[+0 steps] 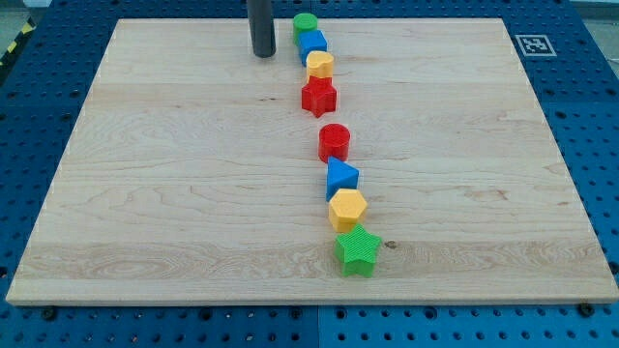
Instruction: Separate the blue cube from the vertical line of blocks
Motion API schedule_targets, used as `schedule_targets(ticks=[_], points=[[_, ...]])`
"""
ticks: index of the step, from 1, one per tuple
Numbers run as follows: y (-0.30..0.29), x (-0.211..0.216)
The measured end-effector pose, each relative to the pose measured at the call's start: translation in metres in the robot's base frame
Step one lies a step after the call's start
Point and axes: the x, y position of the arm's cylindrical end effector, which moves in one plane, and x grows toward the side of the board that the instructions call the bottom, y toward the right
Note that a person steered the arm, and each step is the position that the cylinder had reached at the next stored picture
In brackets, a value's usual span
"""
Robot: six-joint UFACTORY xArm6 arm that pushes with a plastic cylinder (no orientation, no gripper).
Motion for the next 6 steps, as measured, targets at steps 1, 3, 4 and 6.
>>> schedule_targets(ticks=[1, 3, 4, 6], points=[[0.035, 0.006], [0.107, 0.025], [0.107, 0.025], [0.083, -0.012]])
